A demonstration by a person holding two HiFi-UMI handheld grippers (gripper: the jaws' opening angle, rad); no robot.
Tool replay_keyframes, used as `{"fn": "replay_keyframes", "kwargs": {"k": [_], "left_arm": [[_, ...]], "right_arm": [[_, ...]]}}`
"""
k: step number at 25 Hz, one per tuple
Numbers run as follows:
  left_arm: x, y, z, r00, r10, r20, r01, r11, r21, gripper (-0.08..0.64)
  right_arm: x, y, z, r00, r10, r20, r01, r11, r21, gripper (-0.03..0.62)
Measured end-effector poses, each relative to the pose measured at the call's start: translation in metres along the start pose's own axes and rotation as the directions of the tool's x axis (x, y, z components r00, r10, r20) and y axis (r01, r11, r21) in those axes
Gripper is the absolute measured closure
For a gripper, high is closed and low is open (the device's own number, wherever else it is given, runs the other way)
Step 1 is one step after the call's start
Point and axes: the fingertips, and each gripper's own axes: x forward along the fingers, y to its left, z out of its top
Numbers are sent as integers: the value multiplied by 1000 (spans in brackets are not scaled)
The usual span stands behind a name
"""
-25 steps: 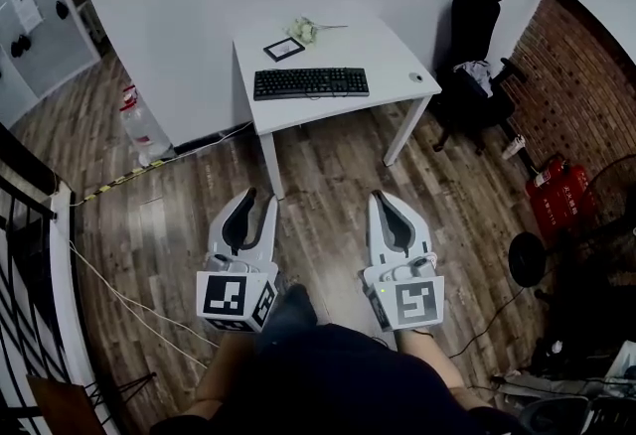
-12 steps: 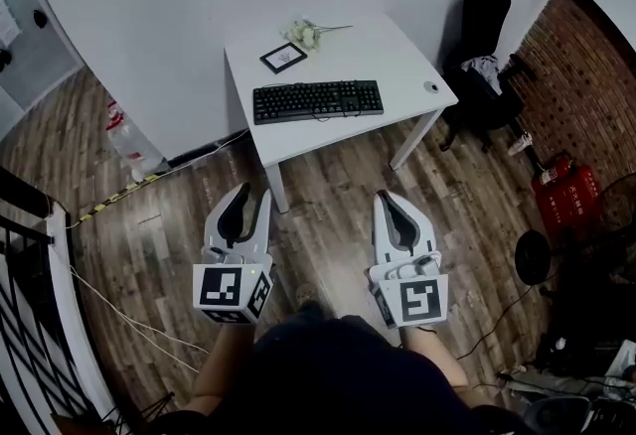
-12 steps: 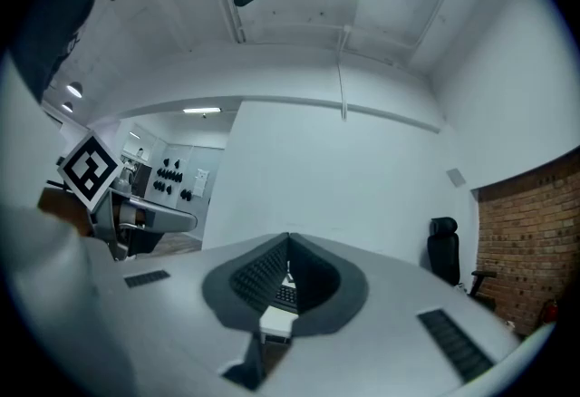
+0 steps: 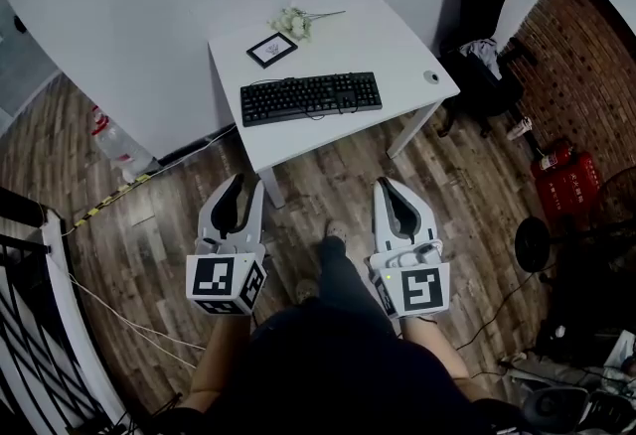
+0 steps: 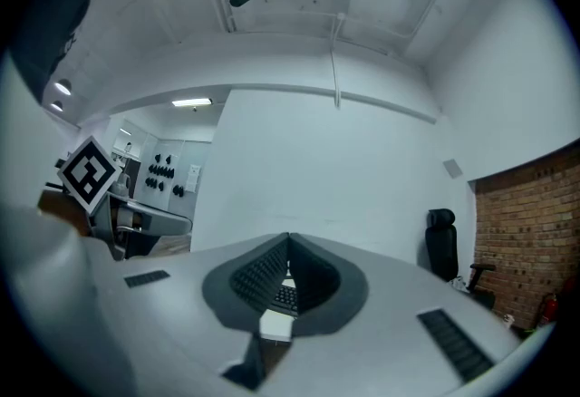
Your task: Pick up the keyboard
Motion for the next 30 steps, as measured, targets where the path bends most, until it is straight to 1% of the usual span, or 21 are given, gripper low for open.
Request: {"fn": "replay_keyframes", "kwargs": {"k": [7, 12, 14, 17, 22, 25, 27, 30], "left_arm": [[46, 23, -1, 1000, 10, 10, -10, 1000, -7, 451], [100, 35, -2, 1000, 15, 5, -15, 1000, -16, 451], [123, 42, 0, 1000, 20, 8, -20, 1000, -20, 451], [156, 55, 5, 999, 44, 10, -44, 999, -16, 451], [203, 78, 3, 994, 110, -20, -110, 993, -30, 451], [229, 88, -2, 992, 121, -41, -121, 993, -8, 451], [245, 95, -7, 990, 131, -52, -131, 991, 1, 451], [262, 107, -17, 986, 155, -68, -154, 988, 10, 451]], "right_arm": [[48, -18, -11, 1000, 14, 22, -15, 1000, 15, 581], [96, -51, -24, 1000, 26, 5, -26, 1000, 3, 581], [119, -68, -27, 1000, 28, 8, -27, 1000, -15, 581], [156, -90, -32, 999, 41, 5, -41, 999, -14, 581], [209, -113, -47, 995, 97, -26, -97, 995, 4, 581], [238, -124, -58, 990, 134, -49, -133, 991, 16, 581], [257, -132, -65, 986, 160, -52, -160, 987, 7, 581], [279, -146, -78, 982, 179, -67, -179, 984, 8, 581]]}}
